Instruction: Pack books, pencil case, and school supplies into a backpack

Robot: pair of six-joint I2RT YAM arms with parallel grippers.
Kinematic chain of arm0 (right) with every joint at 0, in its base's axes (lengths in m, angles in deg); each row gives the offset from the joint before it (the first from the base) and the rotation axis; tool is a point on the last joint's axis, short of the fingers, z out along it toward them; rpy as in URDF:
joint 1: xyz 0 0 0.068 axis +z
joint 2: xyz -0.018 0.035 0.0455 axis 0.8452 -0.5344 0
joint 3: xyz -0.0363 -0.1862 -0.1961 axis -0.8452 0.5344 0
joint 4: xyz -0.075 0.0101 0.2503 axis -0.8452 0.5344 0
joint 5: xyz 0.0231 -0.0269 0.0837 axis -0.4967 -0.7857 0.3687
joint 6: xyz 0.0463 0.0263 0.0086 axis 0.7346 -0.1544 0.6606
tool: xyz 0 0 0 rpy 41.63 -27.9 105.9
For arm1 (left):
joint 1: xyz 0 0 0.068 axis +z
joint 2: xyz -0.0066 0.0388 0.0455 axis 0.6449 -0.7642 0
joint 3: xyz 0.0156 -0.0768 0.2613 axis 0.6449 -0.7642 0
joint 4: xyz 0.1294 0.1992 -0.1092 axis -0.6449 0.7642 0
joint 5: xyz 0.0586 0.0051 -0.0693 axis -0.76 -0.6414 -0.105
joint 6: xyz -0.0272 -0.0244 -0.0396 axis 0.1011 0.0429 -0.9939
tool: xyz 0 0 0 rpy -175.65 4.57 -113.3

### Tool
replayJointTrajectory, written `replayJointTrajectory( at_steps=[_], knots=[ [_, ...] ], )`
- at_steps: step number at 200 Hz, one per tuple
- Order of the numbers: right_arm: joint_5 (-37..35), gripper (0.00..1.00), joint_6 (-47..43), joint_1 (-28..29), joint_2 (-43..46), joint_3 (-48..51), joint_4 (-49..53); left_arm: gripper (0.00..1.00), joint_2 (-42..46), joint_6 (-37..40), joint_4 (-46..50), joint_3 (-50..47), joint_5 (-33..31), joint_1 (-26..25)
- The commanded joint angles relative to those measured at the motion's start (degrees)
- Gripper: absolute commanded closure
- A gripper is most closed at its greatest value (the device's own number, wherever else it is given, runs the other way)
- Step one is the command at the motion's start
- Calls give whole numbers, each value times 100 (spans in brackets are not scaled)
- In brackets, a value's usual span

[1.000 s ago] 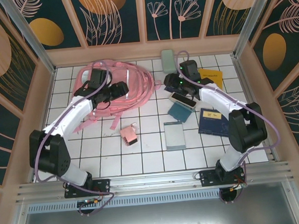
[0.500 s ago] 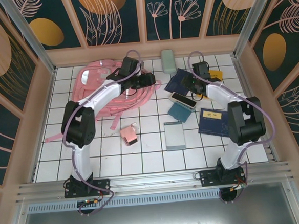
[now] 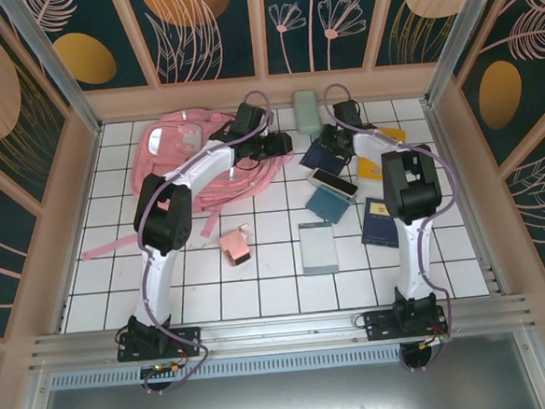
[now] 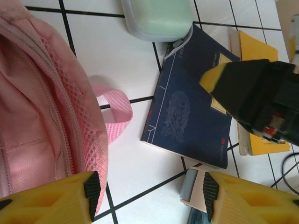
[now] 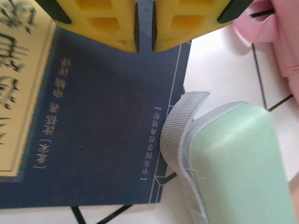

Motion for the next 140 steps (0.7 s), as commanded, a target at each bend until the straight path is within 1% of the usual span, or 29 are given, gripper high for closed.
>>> replayJointTrajectory(
  at_steps=[1,41,72,99,115,140],
  knots=[
    [283,83,-146,65,-296,-248,360,37,-219,2,51,228,133,14],
    [600,83,-415,205,-185,169,538,38,-590,-187,48,514,313,14],
    [810,83,-570,363,268,943,467,38,-771,-411,-123,606,470,6],
    [856,83,-638,449,688,1505,322,39,-883,-434,-164,726,515,-56],
    [849,81,-673,466,866,1614,237,39,-951,-438,-165,793,520,-117],
    [693,71,-694,456,1058,1420,296,40,-1008,-458,-159,853,405,-238]
  ],
)
